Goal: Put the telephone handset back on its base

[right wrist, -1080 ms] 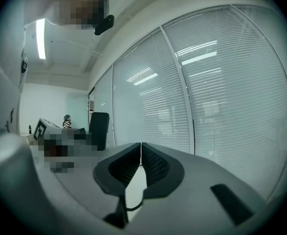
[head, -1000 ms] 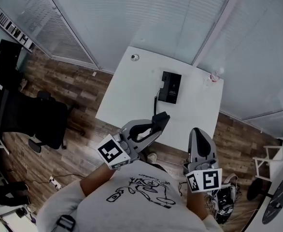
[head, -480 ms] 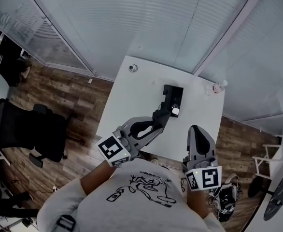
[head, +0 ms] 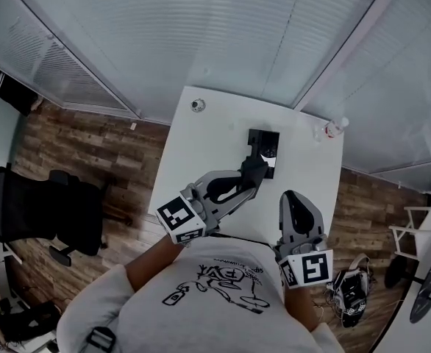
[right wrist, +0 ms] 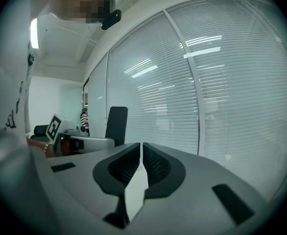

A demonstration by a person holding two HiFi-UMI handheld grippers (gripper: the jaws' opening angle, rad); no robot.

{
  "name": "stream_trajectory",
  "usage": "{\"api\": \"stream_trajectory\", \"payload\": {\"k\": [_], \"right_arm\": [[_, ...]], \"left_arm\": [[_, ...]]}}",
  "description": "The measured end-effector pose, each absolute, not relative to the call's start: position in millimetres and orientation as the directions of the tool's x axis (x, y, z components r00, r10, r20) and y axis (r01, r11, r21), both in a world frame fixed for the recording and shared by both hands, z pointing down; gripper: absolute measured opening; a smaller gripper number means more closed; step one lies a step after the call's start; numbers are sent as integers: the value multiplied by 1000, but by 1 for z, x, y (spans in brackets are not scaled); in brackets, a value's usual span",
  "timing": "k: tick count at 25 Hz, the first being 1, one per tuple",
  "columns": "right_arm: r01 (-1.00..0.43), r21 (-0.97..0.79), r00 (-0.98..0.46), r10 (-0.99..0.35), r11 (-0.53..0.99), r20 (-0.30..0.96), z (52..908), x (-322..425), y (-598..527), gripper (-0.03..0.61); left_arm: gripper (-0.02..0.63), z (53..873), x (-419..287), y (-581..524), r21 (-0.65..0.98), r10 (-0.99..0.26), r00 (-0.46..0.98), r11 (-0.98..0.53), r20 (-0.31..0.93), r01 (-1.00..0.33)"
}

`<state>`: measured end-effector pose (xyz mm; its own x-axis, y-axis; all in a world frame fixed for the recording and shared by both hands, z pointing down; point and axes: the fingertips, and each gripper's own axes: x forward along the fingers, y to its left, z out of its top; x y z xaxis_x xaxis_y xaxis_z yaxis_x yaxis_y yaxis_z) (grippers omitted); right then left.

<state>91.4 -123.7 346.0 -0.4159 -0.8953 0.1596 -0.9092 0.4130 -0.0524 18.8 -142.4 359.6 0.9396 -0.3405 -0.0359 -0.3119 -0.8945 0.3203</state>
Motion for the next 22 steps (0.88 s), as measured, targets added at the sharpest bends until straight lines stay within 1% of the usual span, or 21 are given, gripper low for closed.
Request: {"api": "stream_trajectory", "payload": {"k": [3,7,10,14,17,22], "right_arm": [[-890,-52,-452,-867,452,210,372,83,-122,8],[-864,-77,-495,-808,498,320,428,73,-119,18],[-830,-123,-541,-731,545,416,477,63,-115,102],[-799,-103,-547,-644,592,535,533,53,-112,148],[-798,-112,-536,-612,592,581,567,49,-112,153],[-815,-132,-513,-596,564,618,603,54,-117,153]], "left_arm": [[72,369,26,-153,340,-326,945,-893,-38,-294],[72,393,38,-163,368,-305,952,-889,-30,-273],[72,414,44,-169,401,-286,958,-879,-12,-258],[72,440,46,-179,470,-267,964,-853,-16,-228],[72,459,48,-182,510,-247,969,-836,-17,-204],[72,489,57,-187,553,-193,981,-819,-16,-153]]}}
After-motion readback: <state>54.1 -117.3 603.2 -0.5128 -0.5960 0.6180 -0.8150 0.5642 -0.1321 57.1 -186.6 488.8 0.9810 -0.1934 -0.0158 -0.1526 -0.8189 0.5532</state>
